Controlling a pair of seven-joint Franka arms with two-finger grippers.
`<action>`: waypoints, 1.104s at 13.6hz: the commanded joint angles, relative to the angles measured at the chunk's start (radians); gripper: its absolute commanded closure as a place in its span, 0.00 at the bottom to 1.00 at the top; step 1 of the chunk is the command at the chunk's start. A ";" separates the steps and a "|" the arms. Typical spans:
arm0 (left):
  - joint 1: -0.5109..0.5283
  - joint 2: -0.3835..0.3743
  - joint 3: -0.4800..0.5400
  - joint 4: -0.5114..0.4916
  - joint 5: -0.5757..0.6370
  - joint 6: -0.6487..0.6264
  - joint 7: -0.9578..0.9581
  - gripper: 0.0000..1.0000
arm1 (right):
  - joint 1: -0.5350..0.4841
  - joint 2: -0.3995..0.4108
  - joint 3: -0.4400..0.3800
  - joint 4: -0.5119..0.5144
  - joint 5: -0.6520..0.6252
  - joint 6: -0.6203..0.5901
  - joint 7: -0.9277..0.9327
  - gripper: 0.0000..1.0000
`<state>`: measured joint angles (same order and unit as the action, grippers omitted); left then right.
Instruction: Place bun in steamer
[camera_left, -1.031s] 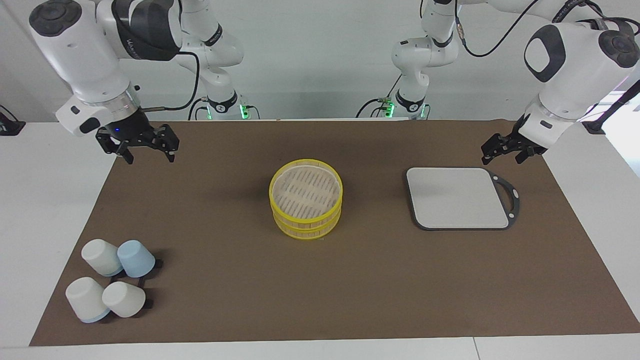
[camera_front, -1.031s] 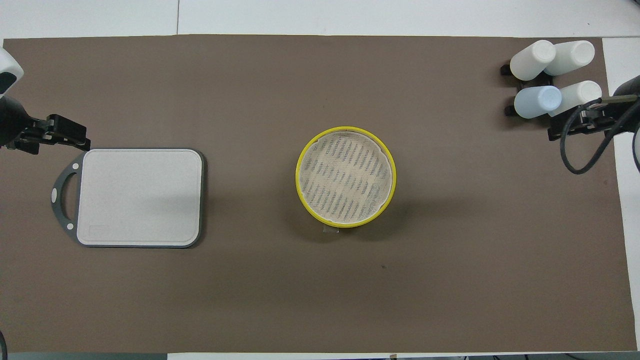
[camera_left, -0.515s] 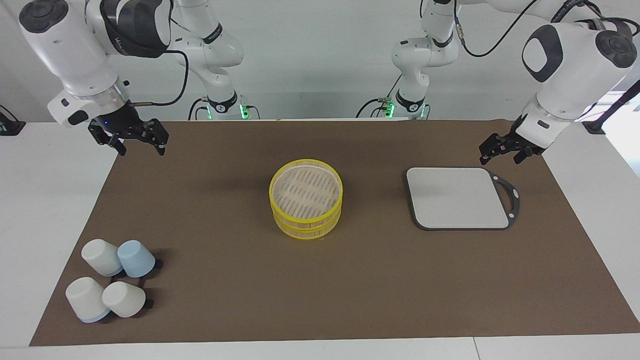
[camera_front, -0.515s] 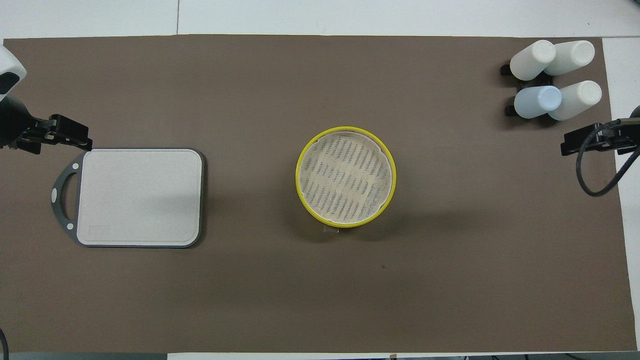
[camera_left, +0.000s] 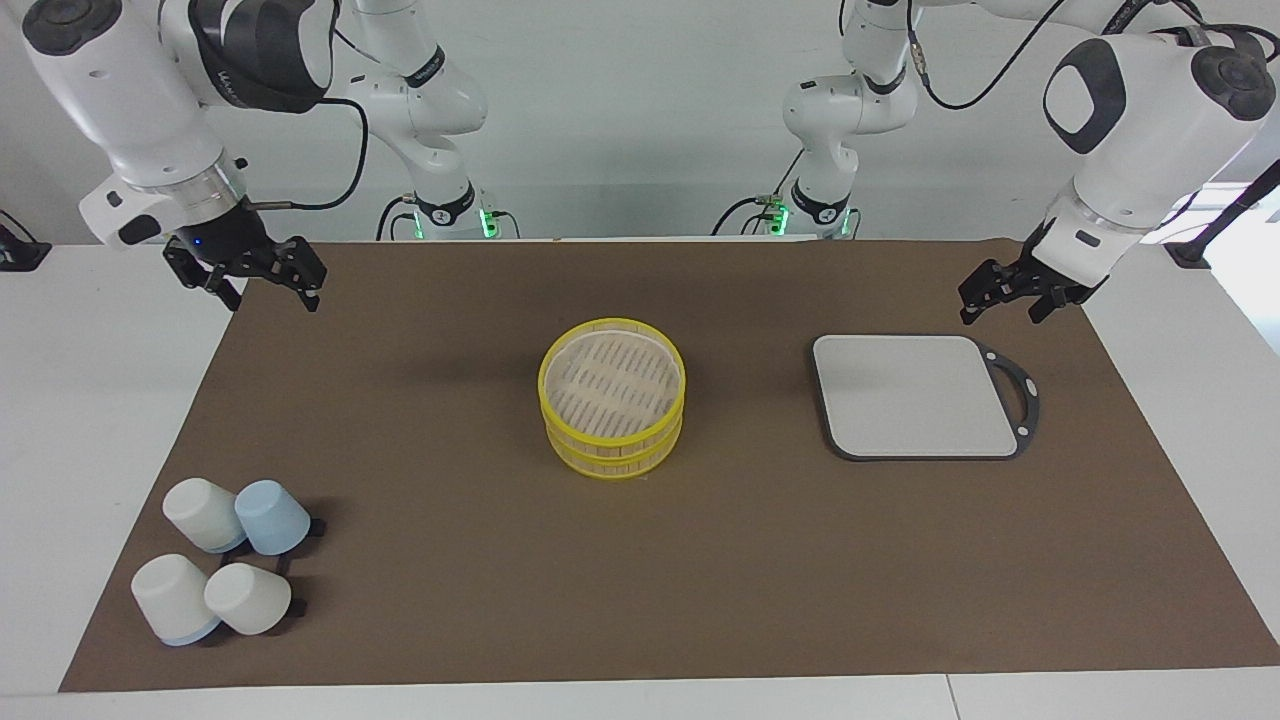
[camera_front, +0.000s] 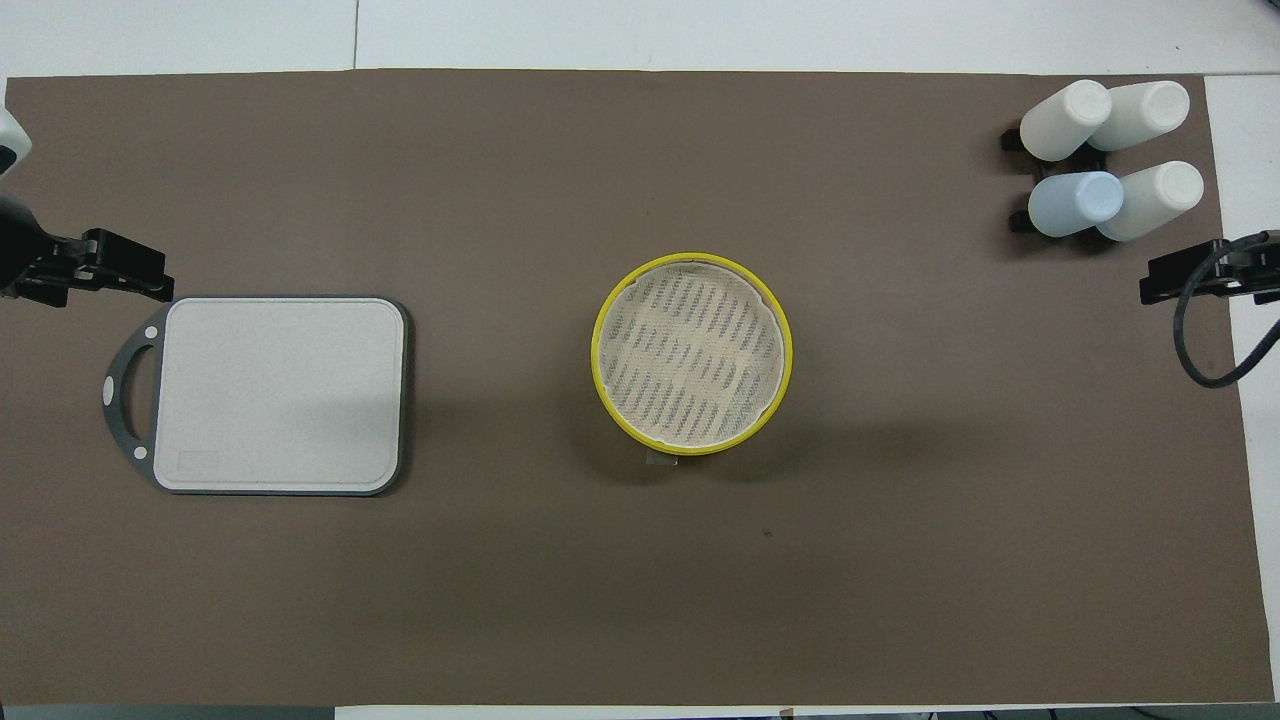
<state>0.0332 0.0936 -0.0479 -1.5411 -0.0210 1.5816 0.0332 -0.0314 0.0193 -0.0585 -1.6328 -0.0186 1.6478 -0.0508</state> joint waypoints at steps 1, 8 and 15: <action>-0.007 -0.060 0.003 -0.056 -0.008 0.000 0.007 0.00 | -0.022 0.001 0.016 0.010 0.017 -0.013 -0.024 0.00; -0.015 -0.087 0.002 -0.070 -0.008 -0.002 0.004 0.00 | -0.019 0.001 0.016 0.008 0.017 -0.011 -0.020 0.00; -0.013 -0.107 0.002 -0.083 -0.008 0.001 0.002 0.00 | -0.016 0.001 0.016 0.008 0.017 -0.011 -0.020 0.00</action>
<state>0.0300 0.0286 -0.0554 -1.5792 -0.0210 1.5801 0.0332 -0.0314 0.0194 -0.0546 -1.6326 -0.0174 1.6478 -0.0508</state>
